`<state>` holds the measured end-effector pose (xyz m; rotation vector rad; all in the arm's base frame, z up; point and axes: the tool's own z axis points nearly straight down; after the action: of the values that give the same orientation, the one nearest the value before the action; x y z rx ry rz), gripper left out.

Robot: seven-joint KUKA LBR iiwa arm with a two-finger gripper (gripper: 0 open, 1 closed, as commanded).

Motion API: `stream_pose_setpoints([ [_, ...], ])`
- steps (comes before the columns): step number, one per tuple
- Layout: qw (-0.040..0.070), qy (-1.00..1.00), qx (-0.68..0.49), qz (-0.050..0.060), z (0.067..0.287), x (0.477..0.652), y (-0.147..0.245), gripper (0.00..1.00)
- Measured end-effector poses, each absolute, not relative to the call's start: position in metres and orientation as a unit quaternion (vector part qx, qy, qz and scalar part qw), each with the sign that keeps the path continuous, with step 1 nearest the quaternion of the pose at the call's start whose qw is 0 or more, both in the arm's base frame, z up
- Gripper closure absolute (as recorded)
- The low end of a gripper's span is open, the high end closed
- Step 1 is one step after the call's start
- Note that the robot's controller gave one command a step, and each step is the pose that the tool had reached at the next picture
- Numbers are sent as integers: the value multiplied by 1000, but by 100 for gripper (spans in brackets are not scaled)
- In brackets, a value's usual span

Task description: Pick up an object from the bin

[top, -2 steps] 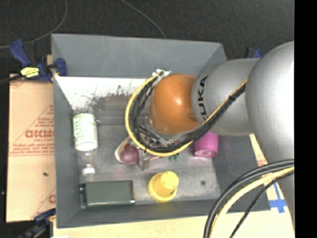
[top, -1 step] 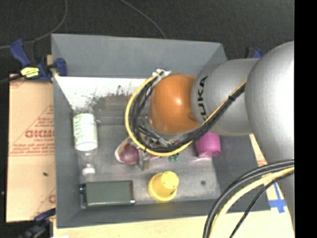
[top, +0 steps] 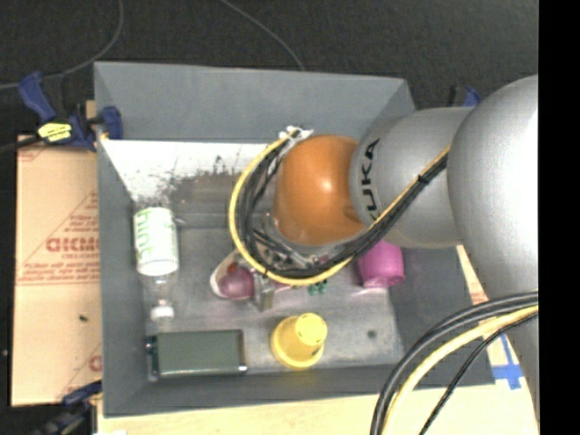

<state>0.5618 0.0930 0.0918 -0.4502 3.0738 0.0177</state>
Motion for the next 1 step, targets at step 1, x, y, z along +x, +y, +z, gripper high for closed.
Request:
stream_pose_setpoints([
  [1,17,989,-144,6,92,562,93,100],
])
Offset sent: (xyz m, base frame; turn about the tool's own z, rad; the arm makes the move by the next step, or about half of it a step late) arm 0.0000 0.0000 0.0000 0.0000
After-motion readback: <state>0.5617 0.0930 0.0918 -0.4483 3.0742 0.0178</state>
